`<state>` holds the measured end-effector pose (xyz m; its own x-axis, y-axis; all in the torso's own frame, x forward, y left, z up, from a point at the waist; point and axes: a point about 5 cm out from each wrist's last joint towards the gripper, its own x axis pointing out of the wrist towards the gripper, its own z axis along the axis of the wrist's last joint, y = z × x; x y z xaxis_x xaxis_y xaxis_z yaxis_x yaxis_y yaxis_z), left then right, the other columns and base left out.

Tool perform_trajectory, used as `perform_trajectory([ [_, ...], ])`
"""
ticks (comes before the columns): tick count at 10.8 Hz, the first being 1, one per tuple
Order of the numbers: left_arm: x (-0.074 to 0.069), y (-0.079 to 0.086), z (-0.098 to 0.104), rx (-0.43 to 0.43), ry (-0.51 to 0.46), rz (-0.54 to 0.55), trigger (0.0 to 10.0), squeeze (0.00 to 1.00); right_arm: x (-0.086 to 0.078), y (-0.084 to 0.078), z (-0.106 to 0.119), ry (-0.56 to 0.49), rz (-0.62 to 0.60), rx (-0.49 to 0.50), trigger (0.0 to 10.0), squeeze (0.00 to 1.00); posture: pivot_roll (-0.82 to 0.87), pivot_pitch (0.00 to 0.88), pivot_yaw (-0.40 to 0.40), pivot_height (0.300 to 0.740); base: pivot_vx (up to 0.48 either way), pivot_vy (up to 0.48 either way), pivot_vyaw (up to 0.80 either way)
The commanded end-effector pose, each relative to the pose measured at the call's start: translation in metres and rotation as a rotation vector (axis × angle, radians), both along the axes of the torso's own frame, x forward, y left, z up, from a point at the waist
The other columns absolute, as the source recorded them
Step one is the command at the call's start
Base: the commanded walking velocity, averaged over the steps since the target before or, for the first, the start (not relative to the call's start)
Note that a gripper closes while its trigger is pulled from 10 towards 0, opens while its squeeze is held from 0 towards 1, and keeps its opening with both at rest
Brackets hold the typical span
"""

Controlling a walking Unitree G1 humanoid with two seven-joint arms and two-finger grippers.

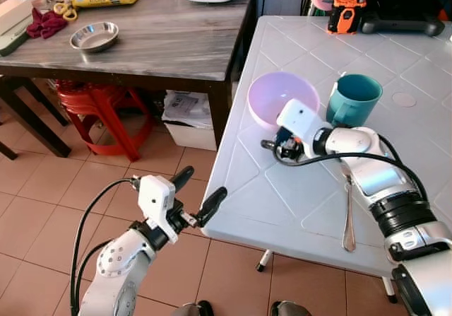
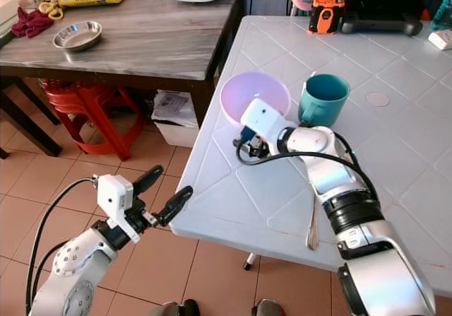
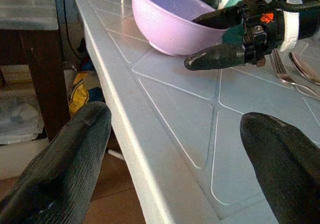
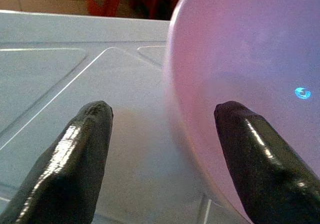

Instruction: Setting the table

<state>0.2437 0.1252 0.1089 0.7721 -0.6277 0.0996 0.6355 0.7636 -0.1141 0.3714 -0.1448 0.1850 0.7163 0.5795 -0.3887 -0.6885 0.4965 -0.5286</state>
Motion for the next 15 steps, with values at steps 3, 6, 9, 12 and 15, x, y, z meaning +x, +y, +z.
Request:
perform_trajectory([
  [3,-0.002,0.000,0.003,0.005,0.002,-0.015,10.0,0.00,0.002,-0.001,0.003,-0.008,0.030,-0.042,0.0,0.00,-0.06,0.171,0.112,0.740,0.000,0.000,0.00],
  [6,-0.005,-0.005,0.009,-0.042,-0.025,-0.081,10.0,0.00,0.003,-0.007,0.002,-0.020,0.028,-0.058,0.0,0.00,-0.06,0.165,0.112,0.740,0.000,0.000,0.00],
  [9,-0.003,-0.004,0.008,-0.024,-0.038,-0.077,10.0,0.00,0.006,-0.010,0.006,-0.041,0.021,-0.062,0.0,0.00,-0.06,0.155,0.115,0.740,0.000,0.000,0.00],
  [12,-0.002,-0.005,0.007,-0.020,-0.039,-0.069,10.0,0.00,0.007,-0.012,0.006,-0.054,0.018,-0.073,0.0,0.00,-0.06,0.148,0.111,0.740,0.000,0.000,0.00],
  [15,0.001,-0.008,0.003,-0.017,-0.044,-0.055,10.0,0.00,0.007,-0.010,0.011,-0.114,0.007,-0.038,0.0,0.00,-0.05,0.120,0.087,0.740,0.000,0.000,0.00],
])
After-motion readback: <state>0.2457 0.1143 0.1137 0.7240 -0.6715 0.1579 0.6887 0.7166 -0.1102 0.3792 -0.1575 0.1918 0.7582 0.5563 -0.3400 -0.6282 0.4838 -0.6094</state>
